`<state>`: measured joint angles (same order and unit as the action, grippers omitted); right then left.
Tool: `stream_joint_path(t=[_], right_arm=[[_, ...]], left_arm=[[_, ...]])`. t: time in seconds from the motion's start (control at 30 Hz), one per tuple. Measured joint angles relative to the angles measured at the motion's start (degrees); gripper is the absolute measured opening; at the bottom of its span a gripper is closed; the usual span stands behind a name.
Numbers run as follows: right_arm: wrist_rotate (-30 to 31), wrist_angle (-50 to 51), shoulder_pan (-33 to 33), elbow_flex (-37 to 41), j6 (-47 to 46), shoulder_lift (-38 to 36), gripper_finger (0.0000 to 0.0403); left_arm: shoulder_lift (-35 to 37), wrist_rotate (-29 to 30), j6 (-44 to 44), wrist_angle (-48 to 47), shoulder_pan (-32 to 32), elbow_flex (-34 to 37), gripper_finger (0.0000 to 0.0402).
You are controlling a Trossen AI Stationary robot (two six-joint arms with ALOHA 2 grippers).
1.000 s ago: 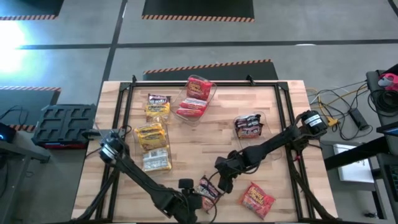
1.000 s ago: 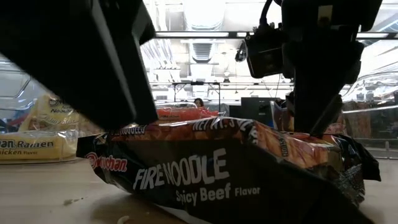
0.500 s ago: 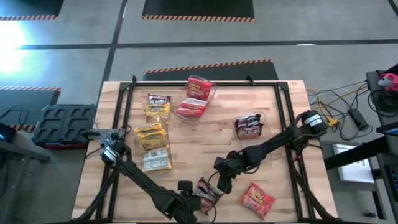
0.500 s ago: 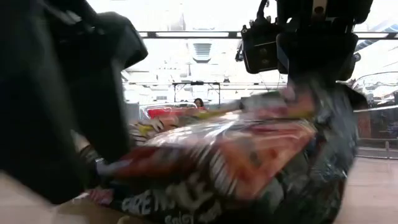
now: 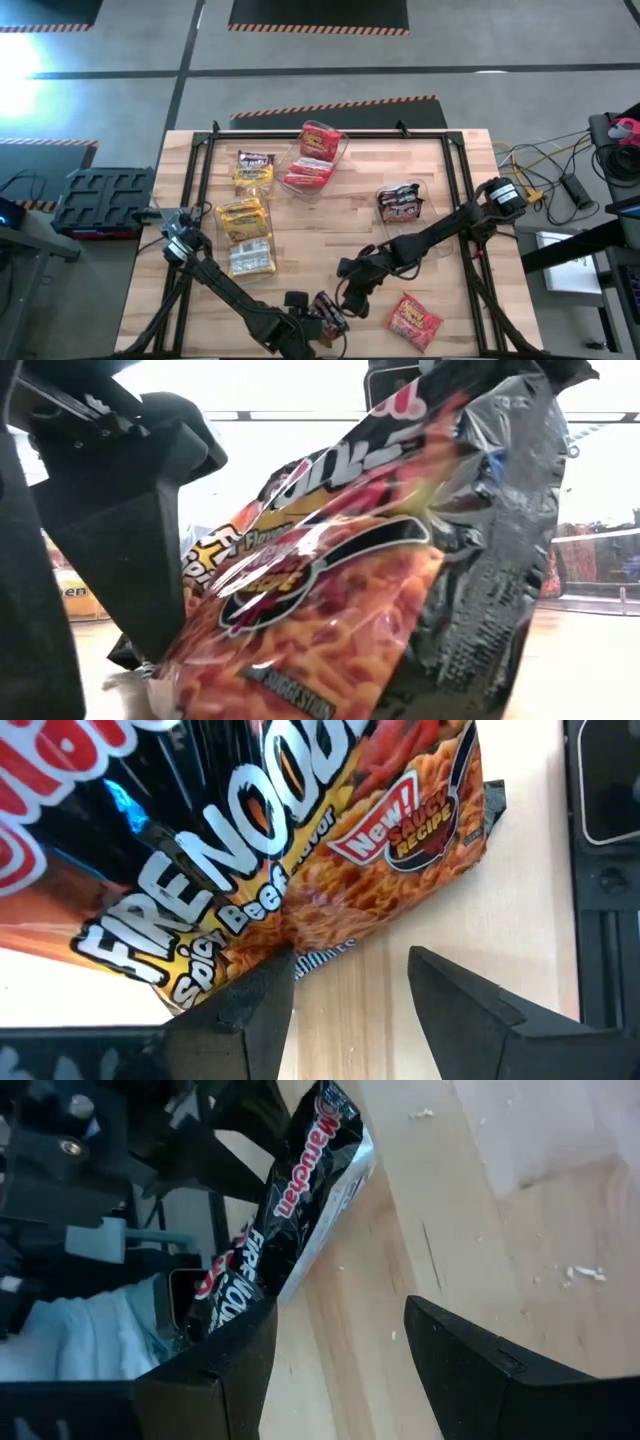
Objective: Sort Maruchan noodles
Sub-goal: Put the bottom black pack noodle into the bottom right transparent bin
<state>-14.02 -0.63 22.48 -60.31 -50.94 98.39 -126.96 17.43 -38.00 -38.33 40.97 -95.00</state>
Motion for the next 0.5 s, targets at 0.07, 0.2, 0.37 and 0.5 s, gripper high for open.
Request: stream_joint_path(t=[0.07, 0.2, 0.37, 0.5], right_arm=[[0.0, -0.12, -0.02, 0.0, -0.04, 0.0, 0.021], [-0.1, -0.47, -0.11, 0.0, -0.12, 0.0, 0.021], [-1.61, -4.88, -0.11, 0.0, -1.13, 0.0, 0.021], [-1.61, -4.71, -0.11, 0.0, -2.97, 0.0, 0.021]], left_arm=[[0.0, 0.06, 0.02, 0.13, -0.04, 0.13, 0.018], [0.0, 1.01, 0.0, 0.2, -0.05, 0.33, 0.018], [0.02, 1.58, 0.28, 0.21, -0.42, 0.33, 0.018], [0.02, 1.6, 0.66, 0.33, -0.88, 0.33, 0.018]])
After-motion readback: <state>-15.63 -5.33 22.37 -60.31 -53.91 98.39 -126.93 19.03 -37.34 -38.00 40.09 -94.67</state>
